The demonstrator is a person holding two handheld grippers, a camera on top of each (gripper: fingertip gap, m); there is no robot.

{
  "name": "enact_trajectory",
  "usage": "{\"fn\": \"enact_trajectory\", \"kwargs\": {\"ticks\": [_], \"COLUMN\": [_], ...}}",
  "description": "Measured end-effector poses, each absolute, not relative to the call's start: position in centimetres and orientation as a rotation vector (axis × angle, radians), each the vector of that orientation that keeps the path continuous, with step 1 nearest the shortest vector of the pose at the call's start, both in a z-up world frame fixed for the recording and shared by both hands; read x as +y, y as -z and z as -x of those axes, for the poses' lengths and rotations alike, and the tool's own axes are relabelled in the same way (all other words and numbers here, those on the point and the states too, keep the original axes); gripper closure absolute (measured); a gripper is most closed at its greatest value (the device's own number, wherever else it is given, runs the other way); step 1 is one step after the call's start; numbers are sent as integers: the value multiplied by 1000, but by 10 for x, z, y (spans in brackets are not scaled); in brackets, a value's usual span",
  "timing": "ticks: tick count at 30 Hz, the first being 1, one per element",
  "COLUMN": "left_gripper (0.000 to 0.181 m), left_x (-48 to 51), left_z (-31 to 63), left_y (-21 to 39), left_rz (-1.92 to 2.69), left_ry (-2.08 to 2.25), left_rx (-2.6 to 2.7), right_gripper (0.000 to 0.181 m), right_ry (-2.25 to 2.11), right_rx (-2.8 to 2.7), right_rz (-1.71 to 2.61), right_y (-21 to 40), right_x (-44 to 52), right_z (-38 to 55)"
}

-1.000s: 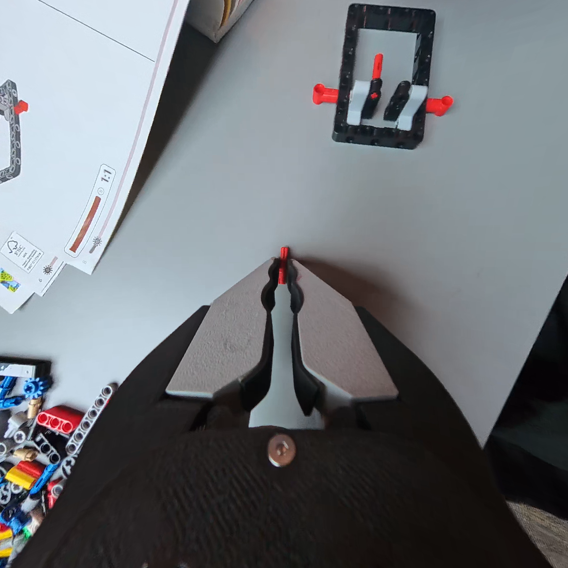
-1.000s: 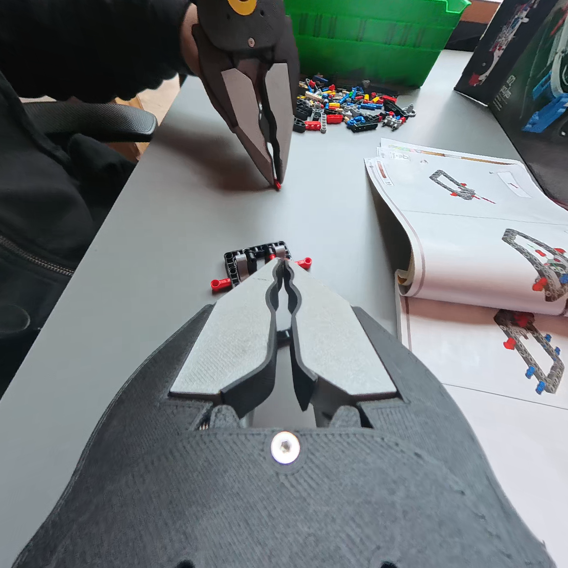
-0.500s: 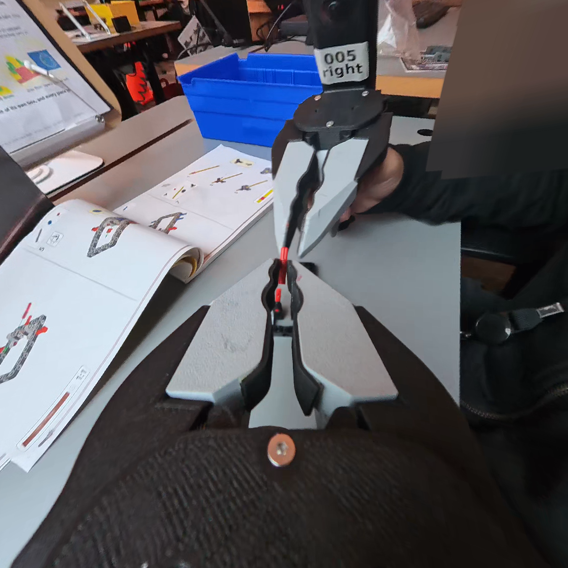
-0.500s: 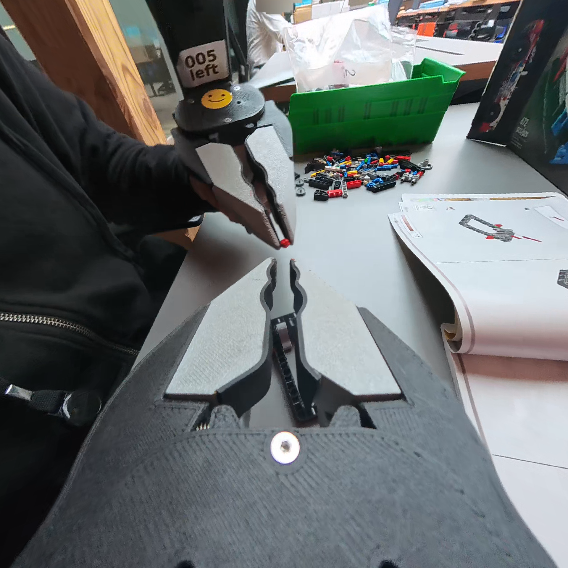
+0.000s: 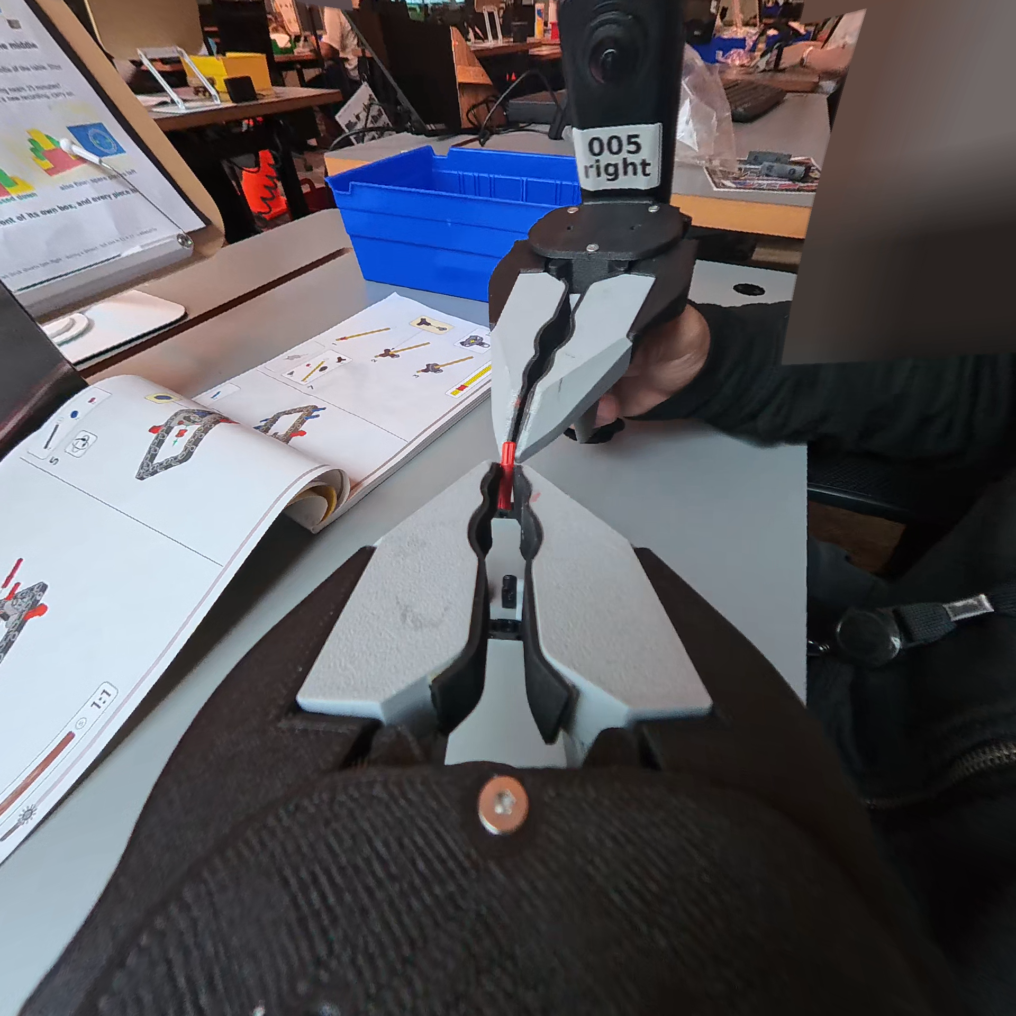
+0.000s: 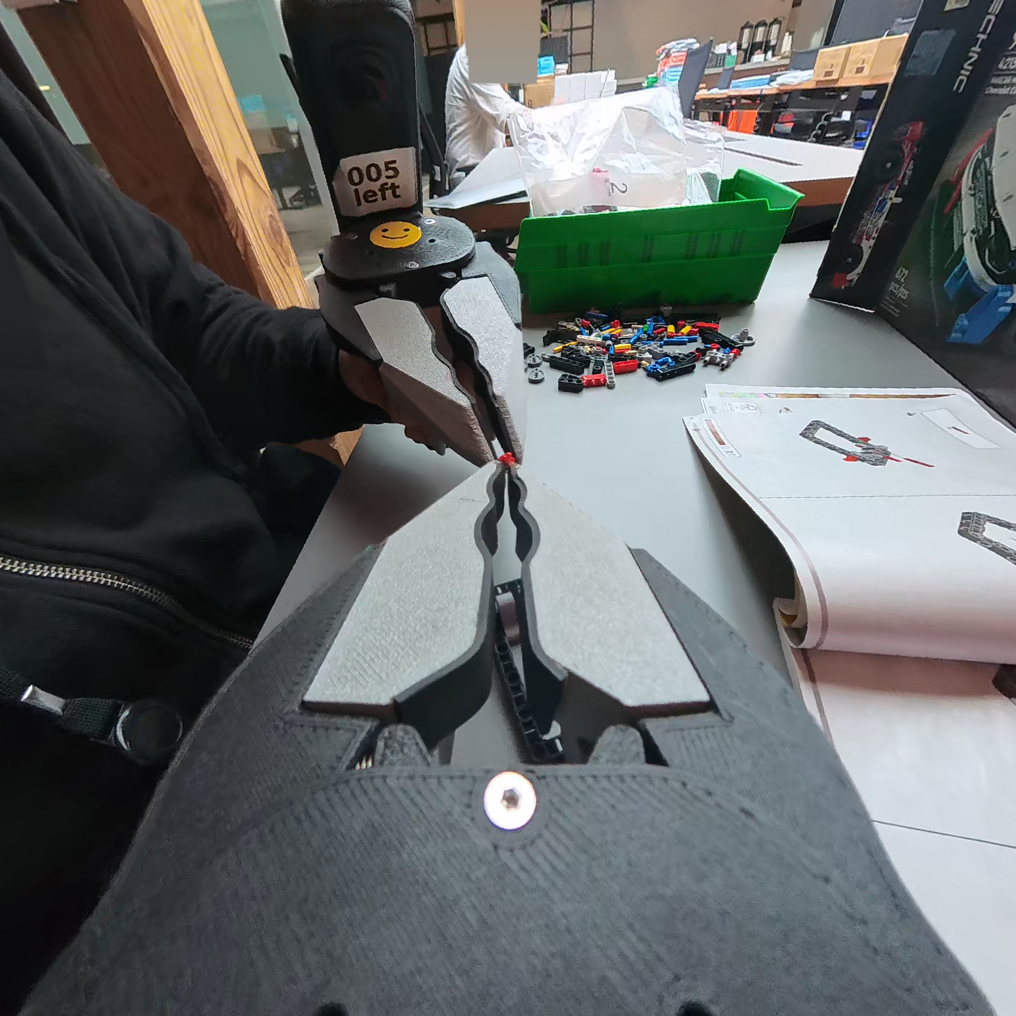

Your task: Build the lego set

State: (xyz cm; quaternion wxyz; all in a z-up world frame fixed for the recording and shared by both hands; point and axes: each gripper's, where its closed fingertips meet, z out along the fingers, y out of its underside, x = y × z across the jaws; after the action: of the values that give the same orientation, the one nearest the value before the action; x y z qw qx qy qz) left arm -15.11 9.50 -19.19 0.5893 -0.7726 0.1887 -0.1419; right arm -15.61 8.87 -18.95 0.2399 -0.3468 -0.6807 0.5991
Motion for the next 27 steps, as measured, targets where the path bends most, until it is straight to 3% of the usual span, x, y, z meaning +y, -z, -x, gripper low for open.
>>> {"fn": "enact_trajectory", "kwargs": {"ticks": [17, 23, 25, 27], "left_gripper": [179, 179, 179, 179], "left_x": [96, 97, 98, 98], "left_z": [156, 156, 153, 151], "left_y": [191, 180, 179, 177], "left_rz": [1717, 1634, 1628, 1614], "left_ry": [764, 836, 840, 842], "left_rx": [185, 137, 137, 132], "right_gripper": [181, 162, 162, 174], "right_ry": [-1701, -1746, -1728, -1677], "right_rx": [-1808, -1845, -1862, -1883], "right_rz": [1027, 1022, 1012, 1015], "right_y": [188, 190, 192, 197], "right_x": [91, 89, 85, 83], "right_z": [164, 160, 161, 163]}}
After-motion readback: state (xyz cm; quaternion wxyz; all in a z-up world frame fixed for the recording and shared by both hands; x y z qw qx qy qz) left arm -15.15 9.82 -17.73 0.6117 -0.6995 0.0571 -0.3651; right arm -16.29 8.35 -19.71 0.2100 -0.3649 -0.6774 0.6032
